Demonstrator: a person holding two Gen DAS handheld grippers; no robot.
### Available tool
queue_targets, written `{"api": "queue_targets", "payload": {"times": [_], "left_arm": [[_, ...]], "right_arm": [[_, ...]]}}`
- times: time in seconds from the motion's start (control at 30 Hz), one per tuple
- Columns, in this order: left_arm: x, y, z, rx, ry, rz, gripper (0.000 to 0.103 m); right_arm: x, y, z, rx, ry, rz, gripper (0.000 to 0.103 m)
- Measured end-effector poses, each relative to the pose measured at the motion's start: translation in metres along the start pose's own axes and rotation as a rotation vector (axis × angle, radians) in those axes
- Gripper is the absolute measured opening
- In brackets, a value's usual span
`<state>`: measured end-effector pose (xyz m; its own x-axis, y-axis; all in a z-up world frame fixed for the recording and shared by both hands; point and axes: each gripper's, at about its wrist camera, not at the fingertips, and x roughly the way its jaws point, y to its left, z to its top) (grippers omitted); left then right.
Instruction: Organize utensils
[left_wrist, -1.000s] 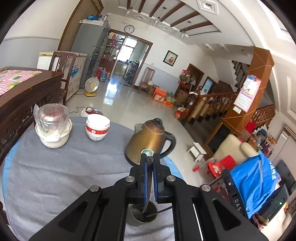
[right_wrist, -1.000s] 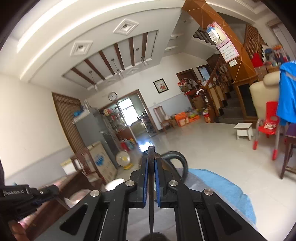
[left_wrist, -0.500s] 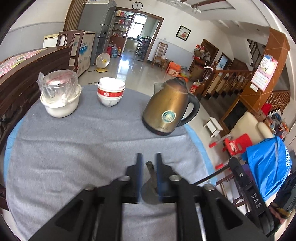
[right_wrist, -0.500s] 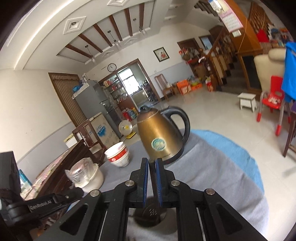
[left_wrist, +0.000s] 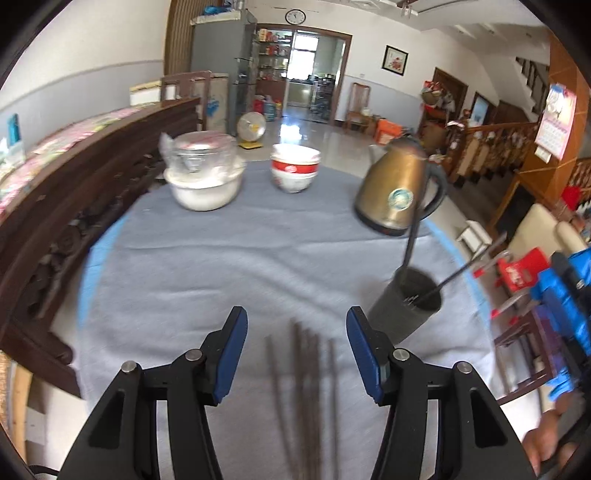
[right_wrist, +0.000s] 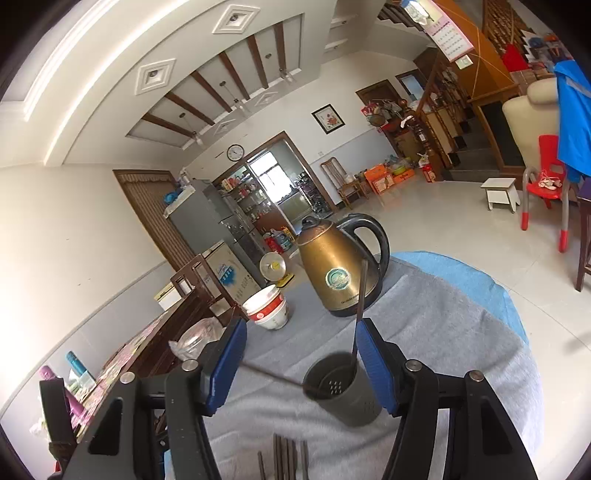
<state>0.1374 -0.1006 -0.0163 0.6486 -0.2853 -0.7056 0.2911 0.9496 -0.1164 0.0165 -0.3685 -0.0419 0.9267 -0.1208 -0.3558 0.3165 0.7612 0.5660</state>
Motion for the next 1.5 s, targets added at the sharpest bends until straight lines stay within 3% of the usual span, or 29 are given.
{"api": "queue_targets", "payload": {"times": [0.4, 0.77, 1.0, 1.2, 1.5], "left_arm": [[-0.054, 0.023, -0.037, 0.063, -0.054, 0.138, 0.062], [-0.1, 0.043, -0.054, 0.069, -0.097, 0.144, 0.064], [-0.09, 0.064, -0.068, 0.067, -0.055, 0.171, 0.066], [-0.08, 0.078, -0.076, 0.041, -0.011, 0.17, 0.066], [-0.089, 0.082, -0.078, 0.039, -0.032, 0.158, 0.066]], "right_arm": [[-0.045, 0.026, -0.037, -0.037, 0.081, 0.047, 0.065], [-0.069, 0.046, -0.061, -0.044, 0.16, 0.097, 0.058], [-0.053, 0.062, -0.083, -0.071, 0.237, 0.125, 0.048], [-0.047, 0.073, -0.097, -0.103, 0.268, 0.143, 0.047], [-0.054, 0.086, -0.1, -0.122, 0.269, 0.178, 0.048]]}}
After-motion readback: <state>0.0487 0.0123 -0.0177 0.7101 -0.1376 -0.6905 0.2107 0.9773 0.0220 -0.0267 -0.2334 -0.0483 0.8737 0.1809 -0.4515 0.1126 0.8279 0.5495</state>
